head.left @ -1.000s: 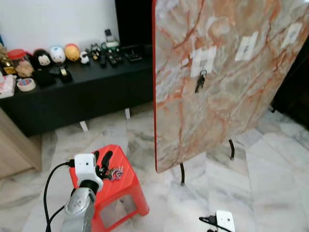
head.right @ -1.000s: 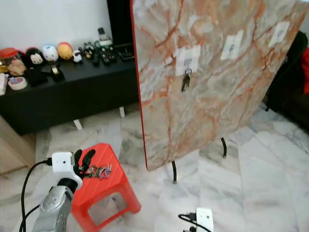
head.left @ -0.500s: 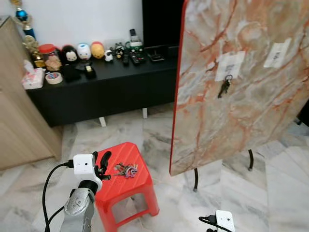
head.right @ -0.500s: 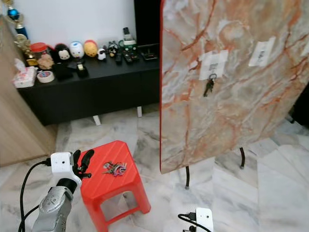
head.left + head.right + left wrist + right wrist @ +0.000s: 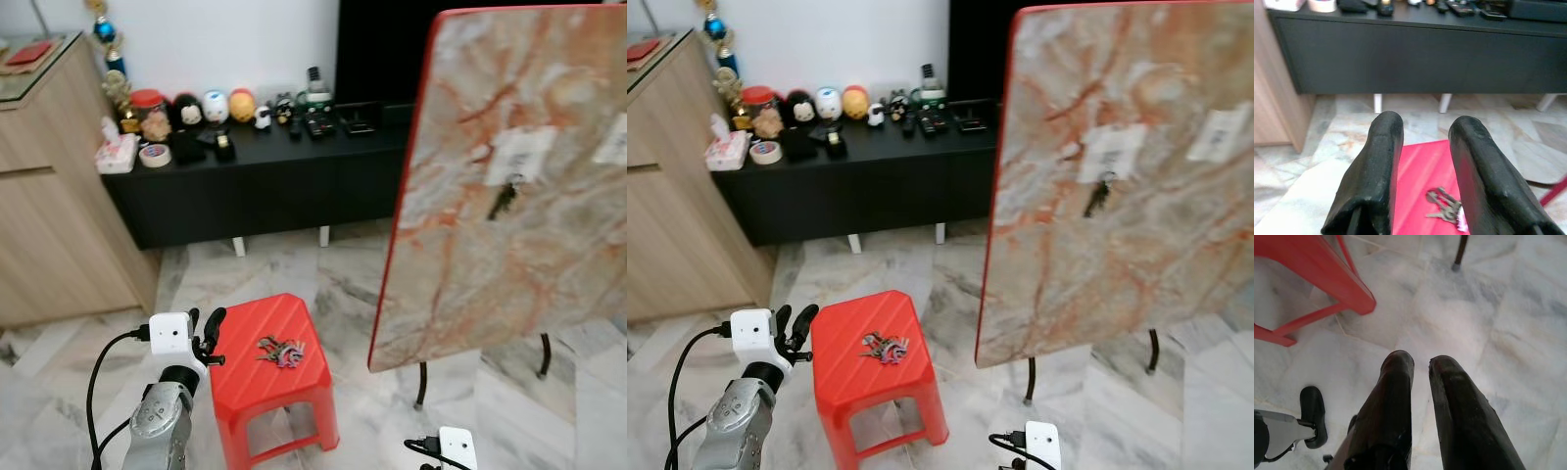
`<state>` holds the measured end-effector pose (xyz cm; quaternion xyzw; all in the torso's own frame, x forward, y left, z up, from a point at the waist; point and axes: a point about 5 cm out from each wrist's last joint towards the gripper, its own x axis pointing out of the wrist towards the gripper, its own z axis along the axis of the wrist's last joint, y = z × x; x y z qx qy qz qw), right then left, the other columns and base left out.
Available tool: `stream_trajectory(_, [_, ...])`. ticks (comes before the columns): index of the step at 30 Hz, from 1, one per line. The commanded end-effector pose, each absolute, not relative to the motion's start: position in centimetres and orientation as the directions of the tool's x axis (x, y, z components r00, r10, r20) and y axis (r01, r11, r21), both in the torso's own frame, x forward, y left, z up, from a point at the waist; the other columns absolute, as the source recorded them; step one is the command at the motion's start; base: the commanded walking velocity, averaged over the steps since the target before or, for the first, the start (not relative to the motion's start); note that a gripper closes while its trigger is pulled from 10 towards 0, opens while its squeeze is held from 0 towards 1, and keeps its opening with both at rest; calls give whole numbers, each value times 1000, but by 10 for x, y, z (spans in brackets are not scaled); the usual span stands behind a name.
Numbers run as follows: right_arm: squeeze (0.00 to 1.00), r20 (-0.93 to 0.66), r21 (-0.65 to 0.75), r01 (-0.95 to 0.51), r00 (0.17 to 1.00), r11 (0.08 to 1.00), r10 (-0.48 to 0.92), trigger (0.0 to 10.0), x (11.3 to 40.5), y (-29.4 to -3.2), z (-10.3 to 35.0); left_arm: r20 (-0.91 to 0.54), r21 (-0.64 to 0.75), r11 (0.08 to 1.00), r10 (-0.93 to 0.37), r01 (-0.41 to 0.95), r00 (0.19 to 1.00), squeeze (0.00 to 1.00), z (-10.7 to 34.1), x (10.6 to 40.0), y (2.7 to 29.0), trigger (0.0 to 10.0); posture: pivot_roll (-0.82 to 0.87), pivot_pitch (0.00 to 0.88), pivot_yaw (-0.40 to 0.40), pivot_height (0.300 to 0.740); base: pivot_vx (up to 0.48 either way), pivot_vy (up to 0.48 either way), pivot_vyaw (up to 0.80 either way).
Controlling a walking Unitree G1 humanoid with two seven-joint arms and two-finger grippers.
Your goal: Hang keys on a hook
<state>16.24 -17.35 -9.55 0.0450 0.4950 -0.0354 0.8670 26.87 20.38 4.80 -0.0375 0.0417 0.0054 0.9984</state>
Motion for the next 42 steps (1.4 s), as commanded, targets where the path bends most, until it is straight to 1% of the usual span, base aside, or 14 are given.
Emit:
stream_trajectory(1, [0, -857, 41, 110, 515, 993, -21, 10000, 165, -174, -94, -72, -76, 997, 13, -18, 997, 0, 51, 269, 206, 10000, 40, 0, -19, 740, 319, 0, 0])
stream_trajectory(8, [0, -857, 40, 110, 515, 993, -22, 10000, 165, -174, -94, -72, -77, 997, 9, -14, 997, 0, 51, 268, 205, 10000, 41, 0, -19, 740, 321, 0, 0])
stream_trajectory(24, [0, -854, 40, 112, 519, 993, -24, 10000, 165, -174, -94, -71, -90, 996, -7, 1, 997, 0, 51, 266, 203, 10000, 42, 2, -18, 740, 0, 0, 0])
stream_trajectory(34, [0, -859, 15, 110, 510, 994, -44, 10000, 164, -175, -95, -74, -94, 996, -11, 4, 997, 0, 51, 264, 202, 10000, 44, 1, -19, 740, 0, 0, 0])
stream_trajectory(36, [0, -860, 12, 111, 508, 994, -47, 10000, 164, -176, -95, -80, -93, 996, -17, 9, 997, 0, 49, 264, 201, 10000, 43, 1, -19, 730, 0, 0, 0])
stream_trajectory(38, [0, -860, 9, 110, 508, 994, -48, 10000, 164, -176, -95, -83, -95, 995, -20, 12, 996, 0, 48, 263, 200, 10000, 41, 2, -20, 710, 0, 0, 0])
stream_trajectory(42, [0, -860, 6, 110, 507, 994, -51, 10000, 164, -176, -95, -85, -96, 995, -22, 14, 996, 0, 48, 263, 199, 10000, 42, 3, -20, 695, 0, 0, 0])
